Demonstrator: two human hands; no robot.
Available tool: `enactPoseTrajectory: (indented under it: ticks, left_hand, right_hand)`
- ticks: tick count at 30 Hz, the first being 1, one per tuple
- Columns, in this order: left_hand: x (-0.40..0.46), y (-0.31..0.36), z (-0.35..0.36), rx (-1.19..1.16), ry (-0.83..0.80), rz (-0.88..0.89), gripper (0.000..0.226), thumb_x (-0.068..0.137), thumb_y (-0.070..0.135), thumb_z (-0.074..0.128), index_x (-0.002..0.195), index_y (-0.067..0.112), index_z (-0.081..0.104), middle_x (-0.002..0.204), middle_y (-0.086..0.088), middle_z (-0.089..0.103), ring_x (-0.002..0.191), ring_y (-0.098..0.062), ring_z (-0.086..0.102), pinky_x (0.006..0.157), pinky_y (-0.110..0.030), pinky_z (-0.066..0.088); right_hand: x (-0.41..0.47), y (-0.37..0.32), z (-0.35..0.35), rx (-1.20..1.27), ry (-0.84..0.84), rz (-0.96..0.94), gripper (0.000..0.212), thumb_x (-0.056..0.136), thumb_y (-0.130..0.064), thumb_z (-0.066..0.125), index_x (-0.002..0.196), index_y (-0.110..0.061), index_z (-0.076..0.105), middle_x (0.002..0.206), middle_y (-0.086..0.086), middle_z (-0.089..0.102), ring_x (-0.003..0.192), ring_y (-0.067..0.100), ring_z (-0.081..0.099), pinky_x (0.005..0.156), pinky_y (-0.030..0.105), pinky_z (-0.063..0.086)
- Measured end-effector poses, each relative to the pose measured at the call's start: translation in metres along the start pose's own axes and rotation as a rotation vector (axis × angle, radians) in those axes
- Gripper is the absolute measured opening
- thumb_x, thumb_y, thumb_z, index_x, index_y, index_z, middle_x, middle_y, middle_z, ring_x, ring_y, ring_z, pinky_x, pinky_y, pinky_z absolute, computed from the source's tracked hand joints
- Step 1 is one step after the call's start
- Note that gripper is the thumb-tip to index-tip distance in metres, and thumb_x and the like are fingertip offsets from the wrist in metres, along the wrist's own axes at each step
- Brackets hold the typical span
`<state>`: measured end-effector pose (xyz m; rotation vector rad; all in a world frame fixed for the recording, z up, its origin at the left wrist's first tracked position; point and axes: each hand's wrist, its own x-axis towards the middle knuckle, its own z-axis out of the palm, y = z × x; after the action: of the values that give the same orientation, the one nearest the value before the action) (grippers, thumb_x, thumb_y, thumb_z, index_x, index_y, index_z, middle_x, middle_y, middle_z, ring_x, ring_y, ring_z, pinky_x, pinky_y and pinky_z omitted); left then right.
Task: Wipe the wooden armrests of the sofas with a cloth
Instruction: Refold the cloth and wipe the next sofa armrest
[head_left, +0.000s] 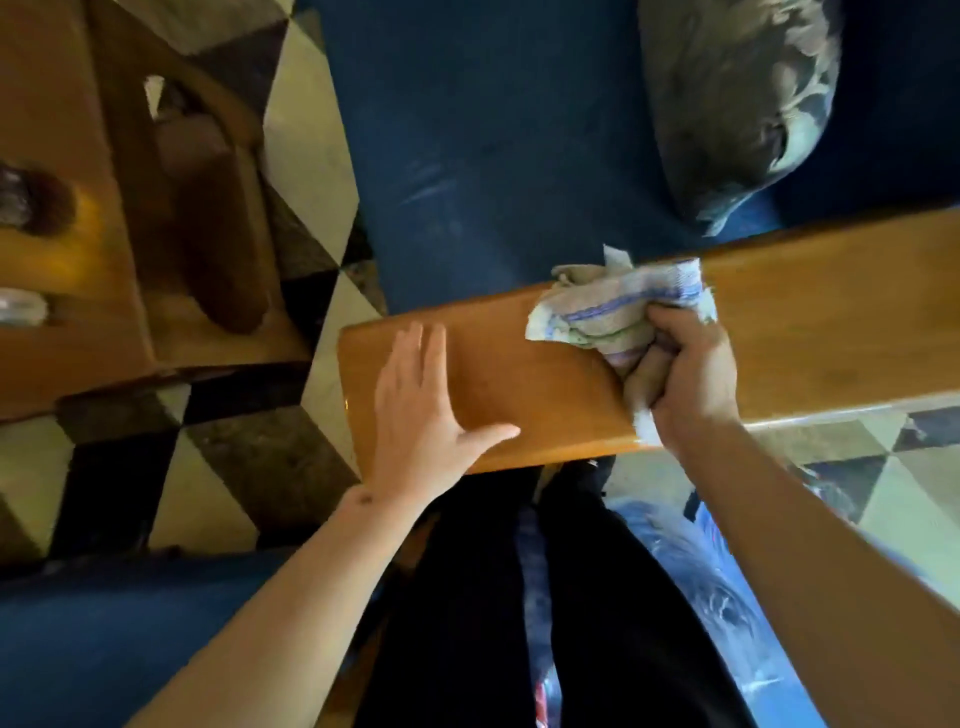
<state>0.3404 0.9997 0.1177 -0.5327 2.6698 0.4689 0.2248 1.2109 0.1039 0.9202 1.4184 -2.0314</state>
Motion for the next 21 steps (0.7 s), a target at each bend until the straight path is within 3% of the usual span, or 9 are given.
enactPoseTrajectory:
  ticks: [2,4,7,9,12,14,17,19,21]
  left_hand:
    - [-0.008,-0.041,-0.003,0.022,-0.046,-0.064,0.143,0.059,0.081,0.076,0.163,0.014,0.004,0.172,-0.016,0.002,0.158,-0.036,0.003,0.124,-0.059,0.015]
    - [-0.017,-0.073,-0.003,0.039,-0.08,-0.072,0.149,0.057,0.077,0.081,0.163,0.015,-0.003,0.172,-0.016,-0.003,0.158,-0.037,0.001,0.123,-0.064,0.016]
    - [-0.03,-0.099,0.001,-0.021,-0.143,-0.131,0.149,0.058,0.073,0.083,0.161,0.022,-0.01,0.172,-0.008,-0.004,0.156,-0.035,0.018,0.118,-0.059,0.035]
    - [-0.037,-0.109,0.004,-0.165,-0.182,-0.198,0.137,0.067,0.069,0.082,0.161,0.027,-0.009,0.172,-0.002,0.005,0.151,-0.028,0.032,0.114,-0.045,0.042]
    - [-0.049,-0.118,0.004,-0.606,-0.132,-0.302,0.079,0.096,0.052,0.063,0.161,0.033,0.022,0.156,0.015,0.044,0.139,0.002,0.044,0.116,-0.023,0.038]
    - [-0.052,-0.121,-0.001,-0.877,-0.05,-0.42,0.036,0.106,0.049,0.047,0.14,0.043,0.055,0.127,0.022,0.066,0.119,0.01,0.059,0.097,-0.012,0.049]
    - [-0.043,-0.123,-0.01,-1.202,0.05,-0.626,0.037,0.109,0.047,0.038,0.1,0.045,0.074,0.098,0.016,0.078,0.099,-0.001,0.072,0.086,-0.027,0.053]
    - [-0.04,-0.131,-0.011,-1.443,0.105,-0.775,0.034,0.106,0.051,0.041,0.111,0.036,0.071,0.099,0.009,0.08,0.1,-0.011,0.075,0.088,-0.037,0.056]
    - [-0.041,-0.135,-0.012,-1.573,0.138,-0.849,0.05,0.099,0.064,0.045,0.122,0.027,0.068,0.103,-0.001,0.08,0.103,-0.022,0.075,0.086,-0.043,0.06]
  right_hand:
    - [-0.009,0.025,0.02,-0.045,-0.044,-0.003,0.02,0.082,-0.022,0.062,0.066,-0.023,0.05,0.048,-0.006,0.038,0.036,0.01,0.034,0.04,0.019,0.026]
    - [-0.019,0.049,0.042,-0.084,-0.126,-0.034,0.007,0.086,-0.02,0.061,0.081,-0.017,0.064,0.061,-0.002,0.056,0.051,0.013,0.055,0.046,0.024,0.042]
    - [-0.03,0.08,0.07,-0.092,-0.174,-0.015,0.026,0.09,-0.021,0.061,0.111,-0.01,0.072,0.098,0.006,0.077,0.093,0.018,0.075,0.073,0.022,0.057]
    - [-0.037,0.097,0.085,-0.076,-0.14,0.001,0.029,0.088,-0.023,0.063,0.114,-0.013,0.073,0.103,0.003,0.078,0.099,0.016,0.075,0.078,0.021,0.057]
    - [-0.048,0.12,0.103,0.031,-0.148,0.099,0.023,0.084,-0.02,0.065,0.102,-0.017,0.078,0.102,0.007,0.077,0.099,0.023,0.074,0.087,0.033,0.059]
    - [-0.059,0.138,0.115,0.12,-0.173,0.208,0.026,0.082,-0.016,0.064,0.105,-0.011,0.076,0.104,0.014,0.073,0.101,0.031,0.07,0.093,0.044,0.055]
    - [-0.074,0.16,0.138,0.184,-0.158,0.302,0.034,0.08,-0.015,0.063,0.112,-0.007,0.074,0.107,0.017,0.075,0.1,0.032,0.072,0.092,0.044,0.057]
    - [-0.083,0.172,0.157,0.259,-0.137,0.387,0.041,0.079,-0.015,0.062,0.118,-0.006,0.072,0.113,0.019,0.074,0.104,0.035,0.071,0.098,0.047,0.055]
    - [-0.09,0.179,0.173,0.31,-0.129,0.47,0.041,0.081,-0.016,0.06,0.119,-0.005,0.072,0.114,0.02,0.073,0.104,0.038,0.07,0.103,0.051,0.052]
